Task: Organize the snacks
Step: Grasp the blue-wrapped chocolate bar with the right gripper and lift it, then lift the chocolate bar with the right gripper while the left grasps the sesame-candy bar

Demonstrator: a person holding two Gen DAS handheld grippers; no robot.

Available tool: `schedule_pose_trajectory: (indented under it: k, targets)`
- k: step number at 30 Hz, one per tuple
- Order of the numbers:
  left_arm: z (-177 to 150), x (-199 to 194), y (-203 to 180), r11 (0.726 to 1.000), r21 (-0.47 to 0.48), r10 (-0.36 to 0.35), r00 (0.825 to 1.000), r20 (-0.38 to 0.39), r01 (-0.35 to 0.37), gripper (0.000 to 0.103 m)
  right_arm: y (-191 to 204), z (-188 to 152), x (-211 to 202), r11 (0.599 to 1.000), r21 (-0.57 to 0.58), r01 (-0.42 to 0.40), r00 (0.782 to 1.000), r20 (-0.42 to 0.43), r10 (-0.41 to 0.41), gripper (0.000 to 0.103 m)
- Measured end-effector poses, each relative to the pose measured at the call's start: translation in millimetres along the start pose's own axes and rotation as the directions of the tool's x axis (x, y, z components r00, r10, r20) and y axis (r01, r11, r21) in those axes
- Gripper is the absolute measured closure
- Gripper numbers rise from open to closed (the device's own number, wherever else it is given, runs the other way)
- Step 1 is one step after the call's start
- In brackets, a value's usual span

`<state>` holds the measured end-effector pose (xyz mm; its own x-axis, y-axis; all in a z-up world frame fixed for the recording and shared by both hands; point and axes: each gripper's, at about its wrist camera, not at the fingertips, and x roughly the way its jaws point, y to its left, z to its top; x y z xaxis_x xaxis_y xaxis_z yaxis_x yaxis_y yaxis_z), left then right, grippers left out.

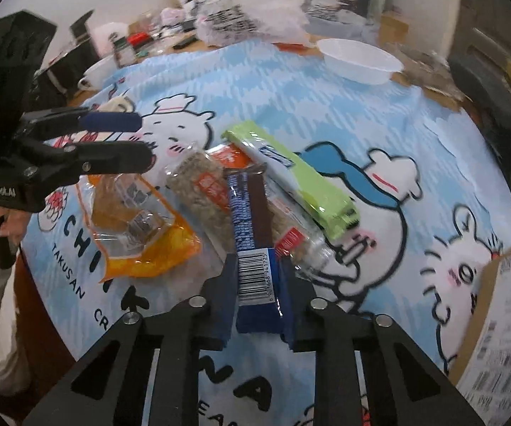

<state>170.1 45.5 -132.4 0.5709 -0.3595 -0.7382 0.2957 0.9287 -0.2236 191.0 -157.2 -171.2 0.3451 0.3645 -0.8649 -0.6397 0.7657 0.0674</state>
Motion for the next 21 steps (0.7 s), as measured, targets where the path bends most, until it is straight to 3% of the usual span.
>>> schedule_pose_trajectory:
  k: [6,9,12,15,21]
  targets:
    - [13,21,-14,0.998,0.052,-0.022,0.999,-0.031,0.024,0.030,-9,-15,-12,0.995,0.082,0.053,0.999,-0.001,-0.053,0.088]
    - [21,40,-25,0.993,0.111,-0.032,0.997,-0.063,0.039,0.047,-9,-24,-15,0.994,0.078,0.078,0.997,-0.013,-0.077,0.088]
    - [26,58,-29,0.991,0.130,-0.020,0.995,-0.093,0.032,0.048,-10,-31,-19,0.993,0.093,0.074,0.997,-0.009,-0.073,0.086]
    - [25,64,-31,0.988,0.147,-0.026,0.992,-0.123,0.044,0.058,-12,-34,-21,0.991,0.109,0.077,0.997,-0.008,-0.076,0.085]
    - [12,55,-39,0.981,0.191,-0.016,0.989,-0.146,0.044,0.059,-18,-45,-25,0.989,0.132,0.066,0.998,-0.008,-0.066,0.084]
